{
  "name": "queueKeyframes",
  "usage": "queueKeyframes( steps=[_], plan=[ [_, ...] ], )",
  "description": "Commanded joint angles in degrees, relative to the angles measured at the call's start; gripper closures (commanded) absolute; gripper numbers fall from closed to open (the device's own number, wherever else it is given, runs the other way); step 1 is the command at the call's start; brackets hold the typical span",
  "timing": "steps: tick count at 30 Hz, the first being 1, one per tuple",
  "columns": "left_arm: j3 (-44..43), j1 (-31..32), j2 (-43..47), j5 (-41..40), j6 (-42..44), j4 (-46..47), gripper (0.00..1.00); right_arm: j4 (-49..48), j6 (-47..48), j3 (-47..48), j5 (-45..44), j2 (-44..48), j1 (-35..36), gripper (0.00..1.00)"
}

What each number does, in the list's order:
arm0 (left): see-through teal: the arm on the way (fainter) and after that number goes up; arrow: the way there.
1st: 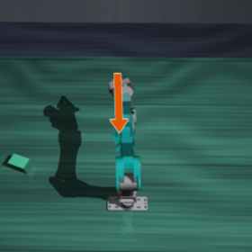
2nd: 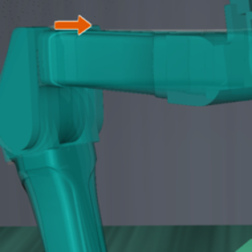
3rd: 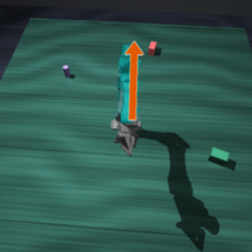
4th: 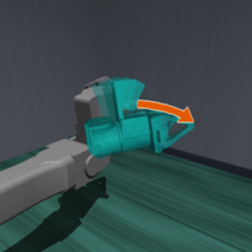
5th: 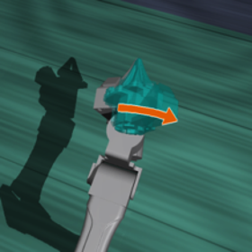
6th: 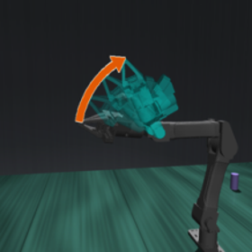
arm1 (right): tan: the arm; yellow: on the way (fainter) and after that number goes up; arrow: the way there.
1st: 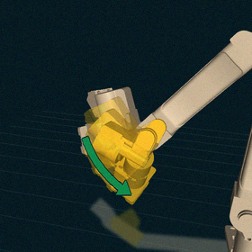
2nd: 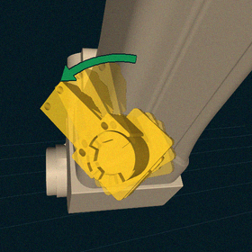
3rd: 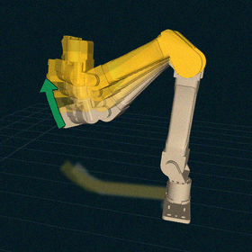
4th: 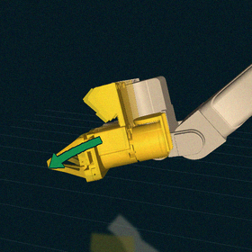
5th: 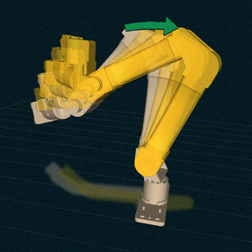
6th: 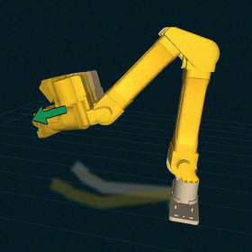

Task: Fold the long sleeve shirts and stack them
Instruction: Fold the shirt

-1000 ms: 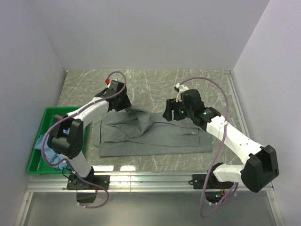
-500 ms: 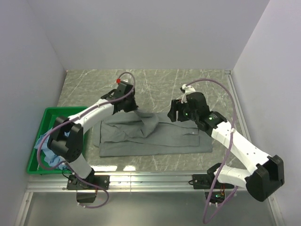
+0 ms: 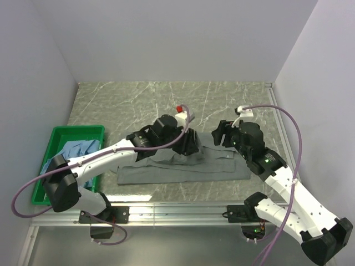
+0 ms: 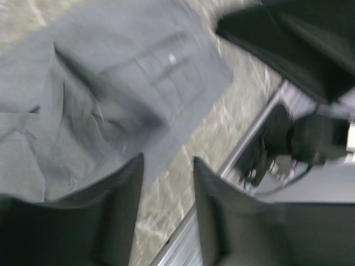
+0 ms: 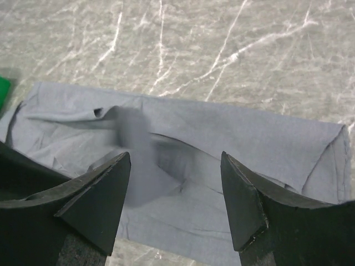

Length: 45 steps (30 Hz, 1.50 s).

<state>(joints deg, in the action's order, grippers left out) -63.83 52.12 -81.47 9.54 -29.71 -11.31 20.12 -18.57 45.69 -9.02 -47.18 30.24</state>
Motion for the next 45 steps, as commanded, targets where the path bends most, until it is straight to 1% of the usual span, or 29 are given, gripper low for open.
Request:
queueKeyframes(
  steps=[1,2,3,4,5,6,7,8,10,11,12,14,16,17,19,20,23,24,27,30,33,35,38,39,40,41,43,44,45],
  plan=[
    [1.8,1.8,1.5,5.6,7.1,1.6,0.51,-0.2,-0.3,-1.3,-1.6,0.2,0.2,0.27],
    [2.0,2.5,1.6,5.8,7.6,1.5,0.37,-0.1,-0.5,-1.5,-1.3,-0.1,0.2,0.27],
    [2.8,2.6,2.4,6.0,7.8,1.6,0.29,-0.2,-0.7,-1.7,-0.3,0.0,0.2,0.27],
    [3.3,2.6,2.9,5.4,7.7,1.6,0.23,-0.5,-0.7,-2.3,0.2,-0.2,0.1,0.27],
    [3.7,2.6,3.4,4.2,7.3,1.6,0.14,-0.7,-0.7,-2.6,1.1,-0.4,0.2,0.25],
    [4.6,2.6,4.5,0.3,7.0,1.5,0.12,-0.7,-0.9,-2.6,1.7,-0.9,0.2,0.2],
    [4.9,2.3,4.9,-0.8,6.8,1.0,0.1,-0.5,-0.9,-2.5,2.9,-2.4,0.1,0.1],
    [5.2,1.0,5.3,-2.1,6.3,0.7,0.09,-0.3,-0.9,-2.3,3.6,-3.4,0.1,0.07],
    [6.3,-1.2,6.1,-2.9,4.5,0.7,0.09,1.4,-1.5,-1.0,4.4,-7.8,0.1,0.05],
    [6.8,-3.8,6.5,-3.3,4.0,0.7,0.09,1.8,-2.3,-0.4,4.2,-9.2,0.1,0.05],
    [7.7,-4.9,7.1,-3.7,3.4,0.6,0.09,2.4,-3.0,0.1,3.7,-10.7,0.1,0.05],
    [8.2,-8.3,7.7,-6.7,2.6,-0.5,0.1,4.4,-6.5,2.0,0.2,-14.9,-0.3,0.07],
    [8.9,-10.6,8.1,-9.2,2.6,-1.7,0.1,6.4,-8.8,4.0,-0.7,-18.6,-1.9,0.1],
    [9.2,-13.2,8.1,-9.4,2.6,-2.7,0.1,6.9,-11.1,4.6,-0.1,-19.7,-2.7,0.11],
    [10.1,-15.9,8.0,-9.4,2.6,-3.3,0.11,6.9,-13.2,5.2,1.9,-22.8,-5.4,0.14],
    [10.6,-18.5,7.9,-9.4,2.6,-3.5,0.11,6.8,-15.3,5.3,3.3,-23.7,-6.4,0.16],
    [12.1,-22.6,7.6,-13.2,3.1,-4.0,0.11,5.9,-19.5,4.9,7.6,-27.1,-10.4,0.21],
    [12.8,-23.4,7.5,-14.0,3.3,-3.9,0.12,5.5,-20.4,4.8,8.8,-27.7,-11.1,0.23],
    [14.2,-26.2,7.0,-16.4,4.2,-3.5,0.12,4.1,-22.9,4.7,12.3,-30.2,-12.2,0.27],
    [15.4,-27.9,6.7,-18.8,5.0,-2.6,0.12,3.4,-24.4,4.4,13.0,-33.1,-12.3,0.29],
    [16.9,-29.4,6.1,-18.8,4.3,0.4,0.12,0.6,-25.8,2.2,14.1,-35.1,-12.4,0.3],
    [16.2,-30.4,5.4,-18.9,4.1,0.2,0.12,-1.0,-27.1,1.2,15.1,-35.9,-12.4,0.32],
    [15.3,-31.1,4.7,-20.4,4.3,0.5,0.12,-3.2,-28.4,0.2,15.8,-36.6,-12.4,0.38],
    [15.5,-31.5,4.7,-20.4,4.3,0.5,0.12,-3.7,-28.5,0.0,15.6,-36.7,-12.4,0.43],
    [15.4,-31.8,4.7,-20.6,4.2,0.7,0.12,-3.8,-28.5,-0.1,15.3,-36.3,-12.4,0.46],
    [15.6,-31.9,4.8,-20.8,4.1,0.6,0.12,-3.8,-28.1,-0.1,14.9,-36.1,-12.5,0.56],
    [15.5,-32.3,4.8,-20.8,4.1,0.7,0.12,-3.0,-27.5,0.2,14.5,-35.3,-12.4,0.64],
    [15.5,-32.3,4.8,-20.5,4.0,0.7,0.13,-2.5,-26.8,0.4,13.9,-35.0,-12.4,0.72],
    [15.4,-32.5,4.9,-20.4,3.9,0.6,0.12,-2.0,-26.6,0.3,13.7,-34.7,-12.4,0.76]
  ],
)
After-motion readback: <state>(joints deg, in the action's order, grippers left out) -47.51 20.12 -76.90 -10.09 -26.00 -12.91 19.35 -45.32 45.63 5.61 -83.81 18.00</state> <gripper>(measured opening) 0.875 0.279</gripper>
